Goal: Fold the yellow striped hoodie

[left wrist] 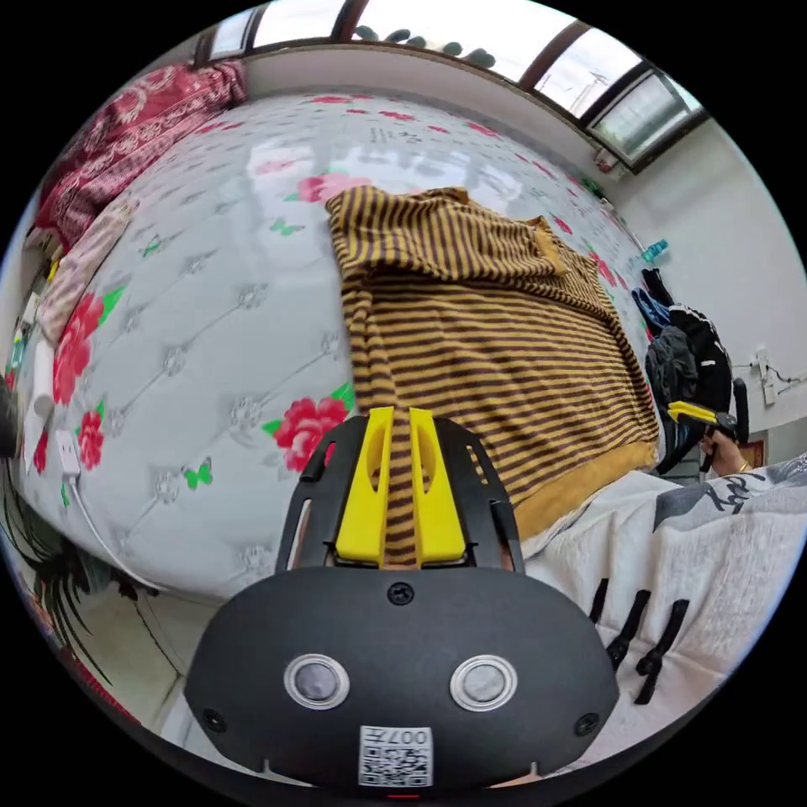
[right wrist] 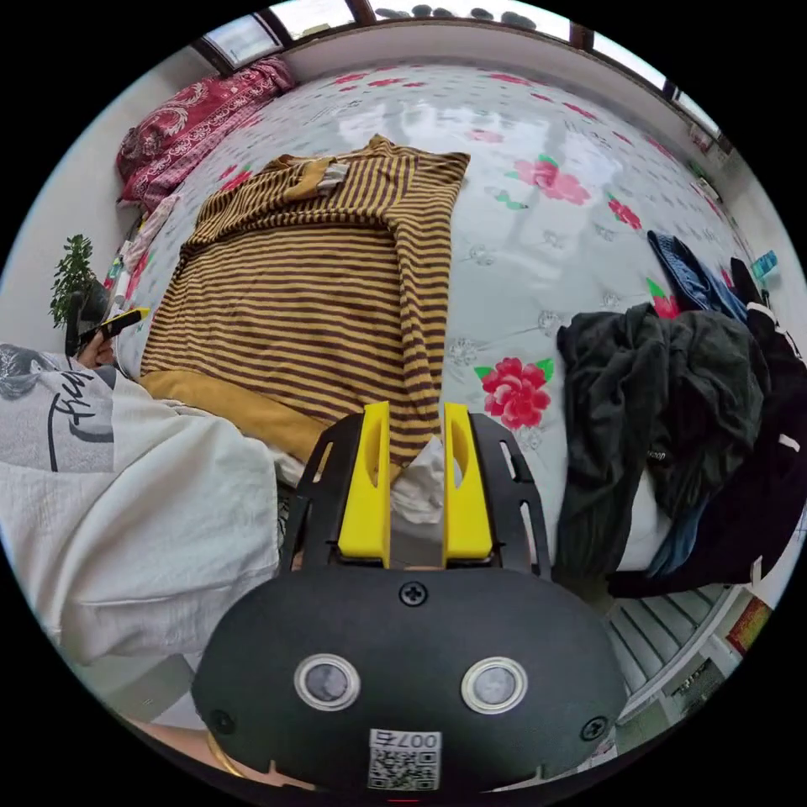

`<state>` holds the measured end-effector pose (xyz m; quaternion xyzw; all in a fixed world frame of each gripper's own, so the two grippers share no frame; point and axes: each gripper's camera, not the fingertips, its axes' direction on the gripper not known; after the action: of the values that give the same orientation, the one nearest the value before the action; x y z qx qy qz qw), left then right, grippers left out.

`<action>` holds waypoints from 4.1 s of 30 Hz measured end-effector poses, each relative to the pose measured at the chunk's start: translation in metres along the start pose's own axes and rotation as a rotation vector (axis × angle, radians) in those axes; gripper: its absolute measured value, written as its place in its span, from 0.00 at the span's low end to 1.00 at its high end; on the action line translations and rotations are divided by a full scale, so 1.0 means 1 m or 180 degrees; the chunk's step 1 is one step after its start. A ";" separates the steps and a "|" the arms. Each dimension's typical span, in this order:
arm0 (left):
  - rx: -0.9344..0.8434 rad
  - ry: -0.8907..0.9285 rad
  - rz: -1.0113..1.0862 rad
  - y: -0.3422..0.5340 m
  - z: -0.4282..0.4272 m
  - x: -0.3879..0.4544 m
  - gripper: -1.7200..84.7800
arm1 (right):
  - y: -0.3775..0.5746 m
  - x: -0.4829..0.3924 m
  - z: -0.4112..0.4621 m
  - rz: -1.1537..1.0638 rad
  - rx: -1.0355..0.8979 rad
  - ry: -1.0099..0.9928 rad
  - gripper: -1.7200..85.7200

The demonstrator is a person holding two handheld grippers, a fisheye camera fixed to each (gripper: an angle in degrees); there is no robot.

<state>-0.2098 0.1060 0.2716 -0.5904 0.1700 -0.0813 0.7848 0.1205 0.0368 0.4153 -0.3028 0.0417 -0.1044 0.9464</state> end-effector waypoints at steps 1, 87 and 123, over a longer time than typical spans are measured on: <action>-0.0027 -0.0038 -0.0134 0.014 -0.009 -0.010 0.07 | 0.015 0.002 0.008 0.0092 -0.0072 0.0039 0.12; -0.0227 0.0071 0.0472 -0.235 -0.204 -0.007 0.15 | -0.220 0.078 -0.069 -0.1518 0.0848 0.0058 0.17; -0.0873 -0.0407 0.1088 -0.317 -0.062 0.136 0.10 | -0.297 0.013 -0.054 -0.2329 0.0530 0.0188 0.12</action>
<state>-0.0831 -0.0861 0.5358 -0.6581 0.2270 0.1143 0.7088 0.0747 -0.2325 0.5435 -0.2166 -0.0505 -0.4473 0.8663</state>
